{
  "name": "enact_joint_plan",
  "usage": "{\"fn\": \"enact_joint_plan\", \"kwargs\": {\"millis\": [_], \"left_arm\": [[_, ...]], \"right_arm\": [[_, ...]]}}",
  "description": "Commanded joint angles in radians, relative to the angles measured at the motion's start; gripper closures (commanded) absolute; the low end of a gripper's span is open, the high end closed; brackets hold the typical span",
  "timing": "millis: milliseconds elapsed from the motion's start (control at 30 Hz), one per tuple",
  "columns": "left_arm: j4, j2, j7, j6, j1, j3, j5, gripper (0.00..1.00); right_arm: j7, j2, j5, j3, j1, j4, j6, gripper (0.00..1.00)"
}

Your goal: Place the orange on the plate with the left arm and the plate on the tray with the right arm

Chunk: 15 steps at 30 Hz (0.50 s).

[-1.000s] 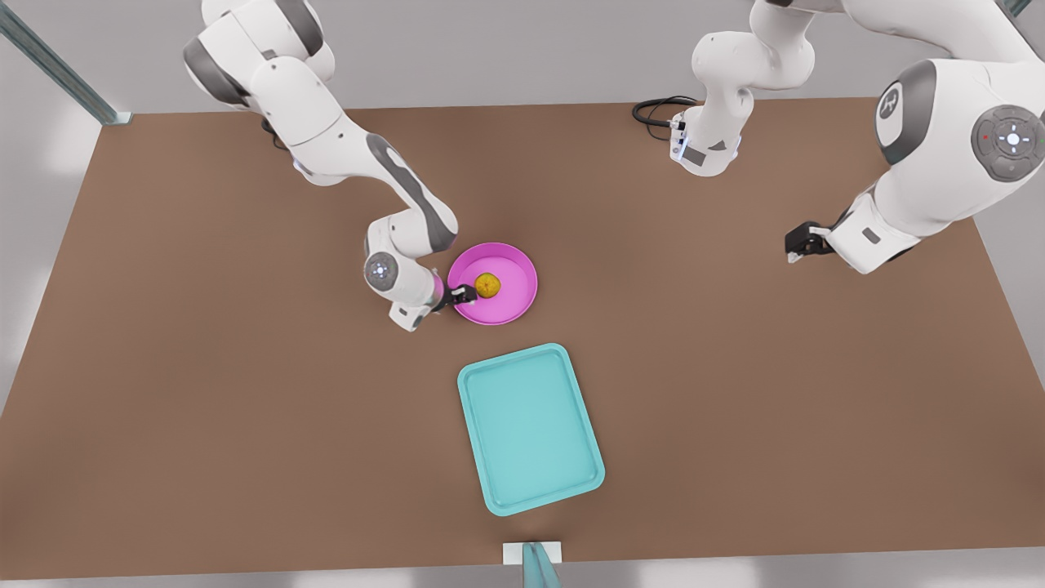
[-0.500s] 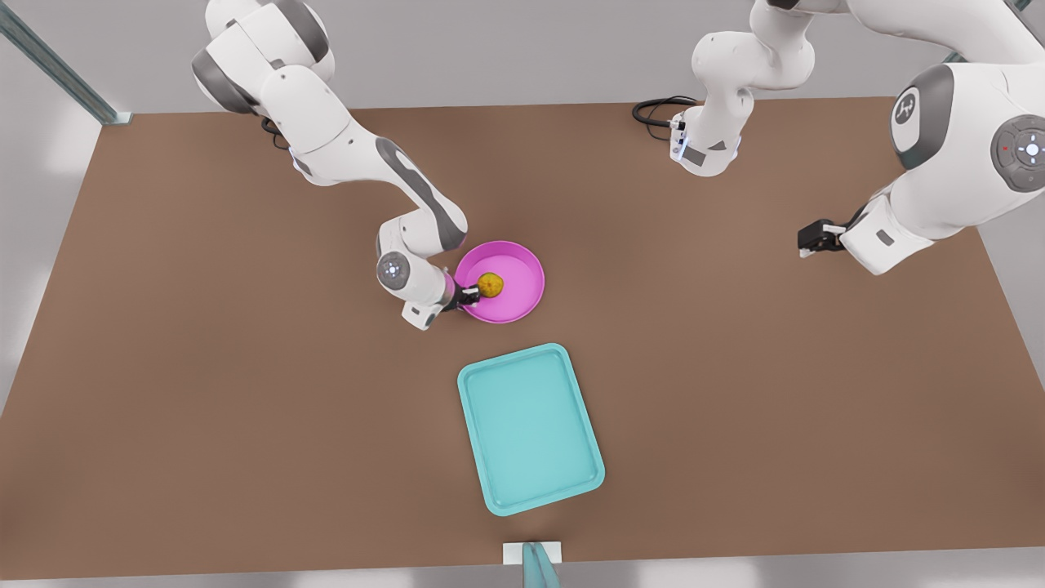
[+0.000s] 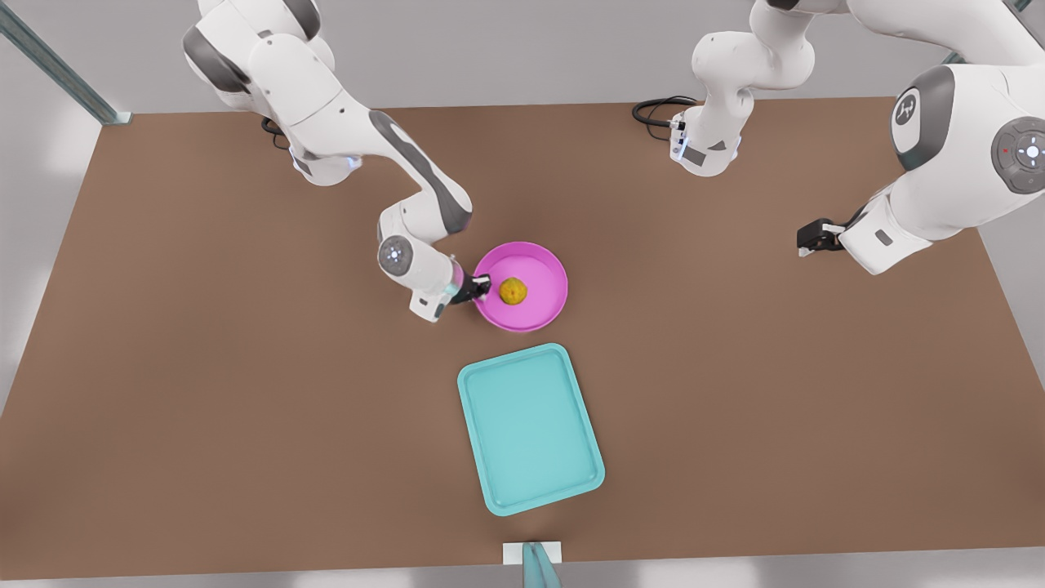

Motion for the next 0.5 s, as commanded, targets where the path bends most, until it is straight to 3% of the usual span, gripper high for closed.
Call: {"fn": "enact_joint_plan", "kwargs": {"millis": [0, 133, 267, 467], "left_arm": [[0.001, -0.002, 0.017, -0.001, 0.000, 0.001, 0.000, 0.00], [-0.002, -0.002, 0.017, -0.001, 0.000, 0.001, 0.000, 0.00], [-0.002, -0.002, 0.017, -0.002, 0.000, 0.001, 0.000, 0.00], [-0.003, -0.002, 0.017, -0.004, 0.000, -0.001, 0.000, 0.00]], "right_arm": [[0.082, -0.046, -0.007, 0.002, 0.001, 0.002, -0.075, 0.79], [0.200, -0.002, -0.002, -0.007, -0.017, 0.173, -0.061, 0.79], [0.200, 0.182, 0.006, -0.108, -0.032, 0.428, -0.060, 0.79], [0.199, 0.320, 0.007, -0.174, -0.045, 0.568, -0.049, 0.79]]}}
